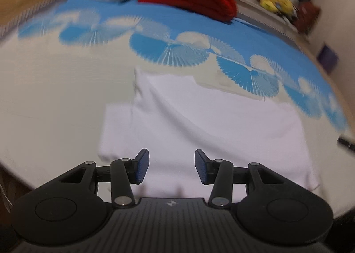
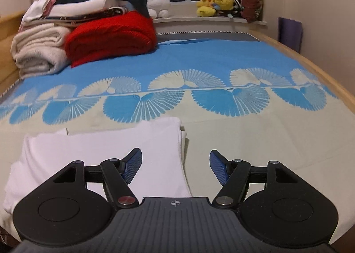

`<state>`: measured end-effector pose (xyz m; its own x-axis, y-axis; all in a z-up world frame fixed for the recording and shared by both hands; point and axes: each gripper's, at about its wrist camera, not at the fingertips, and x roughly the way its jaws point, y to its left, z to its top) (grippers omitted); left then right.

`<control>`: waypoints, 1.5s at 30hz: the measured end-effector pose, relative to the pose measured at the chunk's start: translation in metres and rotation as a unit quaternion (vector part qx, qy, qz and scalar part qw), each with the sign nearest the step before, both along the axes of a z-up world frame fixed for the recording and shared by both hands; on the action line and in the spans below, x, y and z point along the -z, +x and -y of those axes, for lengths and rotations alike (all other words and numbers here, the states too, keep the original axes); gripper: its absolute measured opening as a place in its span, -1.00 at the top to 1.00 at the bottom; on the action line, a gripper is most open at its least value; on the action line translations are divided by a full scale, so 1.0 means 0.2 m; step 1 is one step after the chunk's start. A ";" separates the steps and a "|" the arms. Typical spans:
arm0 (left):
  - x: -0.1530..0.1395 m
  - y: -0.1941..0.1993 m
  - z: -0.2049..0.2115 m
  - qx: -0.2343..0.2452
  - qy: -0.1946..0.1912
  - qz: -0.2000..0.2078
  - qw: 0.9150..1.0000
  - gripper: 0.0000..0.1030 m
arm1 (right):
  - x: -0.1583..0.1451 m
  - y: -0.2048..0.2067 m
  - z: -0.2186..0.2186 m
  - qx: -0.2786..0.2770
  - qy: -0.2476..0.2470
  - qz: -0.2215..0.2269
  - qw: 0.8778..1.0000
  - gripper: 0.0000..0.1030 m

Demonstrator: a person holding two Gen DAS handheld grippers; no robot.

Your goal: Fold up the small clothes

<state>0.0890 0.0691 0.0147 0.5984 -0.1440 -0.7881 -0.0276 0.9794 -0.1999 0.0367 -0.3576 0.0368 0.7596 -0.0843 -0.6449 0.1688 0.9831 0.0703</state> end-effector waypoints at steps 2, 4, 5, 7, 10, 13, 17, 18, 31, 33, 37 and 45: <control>0.09 -0.01 0.00 -0.018 -0.021 -0.021 0.999 0.03 | 0.01 0.00 0.02 0.004 0.019 -0.011 1.000 -0.34; 0.16 0.01 0.00 -0.029 -0.022 -0.046 0.998 0.03 | 0.02 0.00 0.04 0.008 0.029 -0.013 0.999 -0.35; 0.19 0.01 -0.02 -0.035 -0.027 -0.053 0.998 0.03 | 0.03 0.00 0.04 0.008 0.030 -0.012 0.999 -0.35; 0.24 0.05 -0.06 -0.048 -0.051 -0.068 0.995 0.02 | 0.03 0.00 0.05 0.007 0.031 -0.012 0.999 -0.35; 0.34 0.07 -0.13 -0.074 -0.096 -0.108 0.987 -0.07 | 0.02 -0.01 0.06 0.004 0.031 -0.007 0.999 -0.35; 0.43 0.08 -0.18 -0.099 -0.114 -0.146 0.978 -0.08 | 0.02 -0.01 0.07 0.008 0.036 -0.006 0.999 -0.35; 0.43 0.08 -0.20 -0.105 -0.119 -0.143 0.977 -0.11 | 0.03 -0.01 0.07 0.009 0.038 -0.010 0.999 -0.35; 0.43 0.08 -0.21 -0.109 -0.118 -0.143 0.977 -0.11 | 0.03 -0.01 0.07 0.007 0.037 -0.010 0.999 -0.35; 0.43 0.08 -0.36 -0.176 -0.153 -0.134 0.963 -0.11 | 0.02 -0.02 0.02 -0.005 0.019 -0.012 1.000 -0.35; 0.43 0.09 -0.38 -0.187 -0.162 -0.132 0.960 -0.11 | 0.02 -0.02 0.01 -0.005 0.016 -0.015 1.000 -0.35; 0.43 0.11 -0.38 -0.195 -0.164 -0.127 0.959 -0.11 | 0.03 -0.02 0.01 -0.005 0.011 -0.019 1.000 -0.35; 0.43 0.12 -0.39 -0.202 -0.158 -0.123 0.959 -0.06 | 0.04 -0.02 -0.01 -0.017 -0.008 -0.025 1.000 -0.35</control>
<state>0.1129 0.1472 -0.0720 0.4571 -0.1938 -0.8681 -0.4765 0.7708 -0.4229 0.0324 -0.3547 0.0280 0.7295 -0.0690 -0.6805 0.1383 0.9892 0.0479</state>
